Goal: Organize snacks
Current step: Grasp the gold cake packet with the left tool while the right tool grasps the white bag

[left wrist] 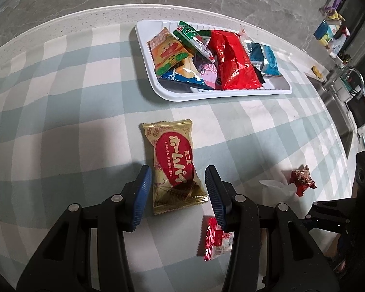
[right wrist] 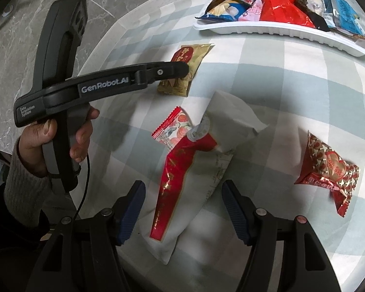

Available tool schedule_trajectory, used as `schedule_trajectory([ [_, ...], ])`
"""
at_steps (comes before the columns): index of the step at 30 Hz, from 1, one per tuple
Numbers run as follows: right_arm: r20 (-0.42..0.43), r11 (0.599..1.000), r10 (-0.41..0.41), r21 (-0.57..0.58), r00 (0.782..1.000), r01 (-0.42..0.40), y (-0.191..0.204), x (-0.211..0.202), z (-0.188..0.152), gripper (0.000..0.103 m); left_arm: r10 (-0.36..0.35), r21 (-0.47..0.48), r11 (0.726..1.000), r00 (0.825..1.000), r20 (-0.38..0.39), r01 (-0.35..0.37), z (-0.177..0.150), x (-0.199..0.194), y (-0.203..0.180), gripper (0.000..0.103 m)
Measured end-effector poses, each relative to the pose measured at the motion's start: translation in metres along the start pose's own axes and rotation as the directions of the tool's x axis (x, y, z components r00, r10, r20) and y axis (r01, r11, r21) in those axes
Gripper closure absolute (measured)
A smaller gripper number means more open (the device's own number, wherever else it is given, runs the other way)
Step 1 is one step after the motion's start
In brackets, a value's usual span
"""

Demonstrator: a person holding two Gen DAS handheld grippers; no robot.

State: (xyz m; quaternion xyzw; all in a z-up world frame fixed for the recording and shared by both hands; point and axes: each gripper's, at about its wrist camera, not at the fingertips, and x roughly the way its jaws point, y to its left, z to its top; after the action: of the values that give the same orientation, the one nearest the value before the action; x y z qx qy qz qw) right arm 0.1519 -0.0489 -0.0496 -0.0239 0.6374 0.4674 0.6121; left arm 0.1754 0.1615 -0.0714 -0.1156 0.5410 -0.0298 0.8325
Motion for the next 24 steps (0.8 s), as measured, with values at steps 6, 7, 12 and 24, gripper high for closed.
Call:
schedule_trajectory([
  [6, -0.008, 1.000, -0.020, -0.015, 1.000, 0.020, 0.001, 0.002, 0.001, 0.051, 0.020, 0.010, 1.000, 1.000, -0.009, -0.019, 0.001, 0.007, 0.000, 0.059],
  [7, -0.010, 1.000, -0.016, -0.014, 1.000, 0.016, 0.002, 0.003, 0.000, 0.053, 0.020, 0.011, 1.000, 1.000, -0.012, -0.020, 0.002, 0.009, 0.000, 0.059],
  [12, -0.016, 1.000, -0.004, -0.001, 1.000, 0.004, -0.001, 0.005, 0.000, 0.072, 0.023, 0.020, 1.000, 1.000, -0.012, -0.023, 0.002, 0.015, -0.002, 0.059],
  [24, 0.028, 0.997, 0.053, 0.047, 0.998, -0.054, -0.011, -0.009, -0.005, 0.082, -0.018, -0.028, 0.999, 1.000, 0.012, 0.018, 0.006, 0.017, 0.008, 0.073],
])
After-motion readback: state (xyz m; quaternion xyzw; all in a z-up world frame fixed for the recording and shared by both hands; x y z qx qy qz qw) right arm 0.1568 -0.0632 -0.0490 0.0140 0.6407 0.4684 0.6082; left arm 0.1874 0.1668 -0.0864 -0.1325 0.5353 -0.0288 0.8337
